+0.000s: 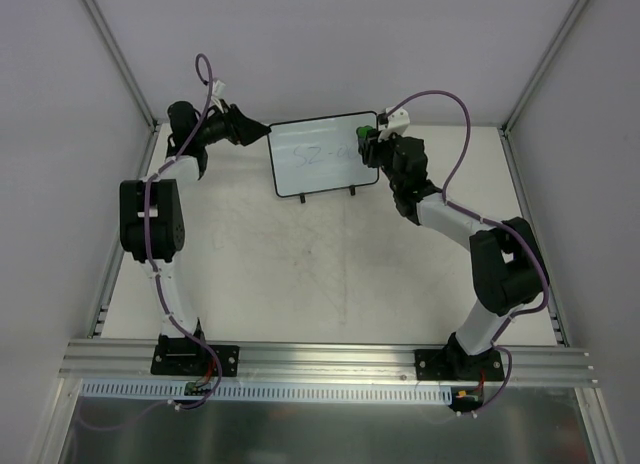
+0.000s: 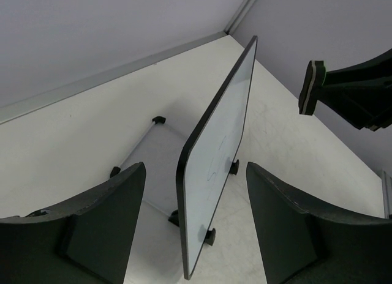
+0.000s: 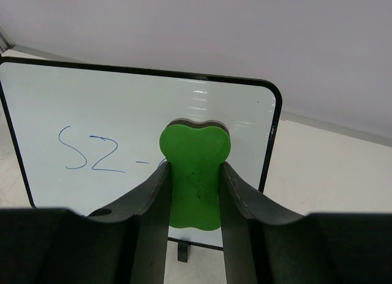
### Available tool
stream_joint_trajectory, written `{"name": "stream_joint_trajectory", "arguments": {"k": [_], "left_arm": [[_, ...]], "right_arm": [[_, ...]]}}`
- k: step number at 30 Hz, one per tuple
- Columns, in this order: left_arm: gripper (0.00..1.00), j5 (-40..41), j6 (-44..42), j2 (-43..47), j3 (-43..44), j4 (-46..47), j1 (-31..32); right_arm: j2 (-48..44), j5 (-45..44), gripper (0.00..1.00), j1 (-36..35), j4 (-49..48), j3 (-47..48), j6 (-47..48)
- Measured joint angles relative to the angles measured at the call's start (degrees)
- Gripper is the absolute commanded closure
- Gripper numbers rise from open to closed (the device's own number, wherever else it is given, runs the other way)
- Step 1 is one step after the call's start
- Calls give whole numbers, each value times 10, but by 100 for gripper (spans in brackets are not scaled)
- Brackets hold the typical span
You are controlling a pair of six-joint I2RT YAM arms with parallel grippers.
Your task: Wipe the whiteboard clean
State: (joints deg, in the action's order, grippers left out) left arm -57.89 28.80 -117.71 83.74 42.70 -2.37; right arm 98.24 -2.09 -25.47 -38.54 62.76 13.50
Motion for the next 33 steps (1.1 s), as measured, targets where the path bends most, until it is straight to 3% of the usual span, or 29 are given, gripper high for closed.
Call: {"name": "stream_joint_trajectory", "arguments": {"k": [5,9,11,16,28,32,33], "left_arm": [[33,-21,-16,-28,5,-12,0],[45,-39,-14,-50,12,-2,0],[46,-49,-12,-61,18,1,0],[58,-65,-11,-69,19,12,0],[59,-109,19,-99,29,81,2],[74,-116,28,-114,31,92,6],[86,-122,32,-120,36,94,6]], "right_arm": [[0,0,100,2,0,0,0],[2,0,100,3,1,0,0],[3,0,100,3,1,0,0],[10,0,100,4,2,0,0],[39,-2,100,5,3,0,-3],[46,-3,100,5,2,0,-3],[47,-3,100,5,2,0,-3]]}}
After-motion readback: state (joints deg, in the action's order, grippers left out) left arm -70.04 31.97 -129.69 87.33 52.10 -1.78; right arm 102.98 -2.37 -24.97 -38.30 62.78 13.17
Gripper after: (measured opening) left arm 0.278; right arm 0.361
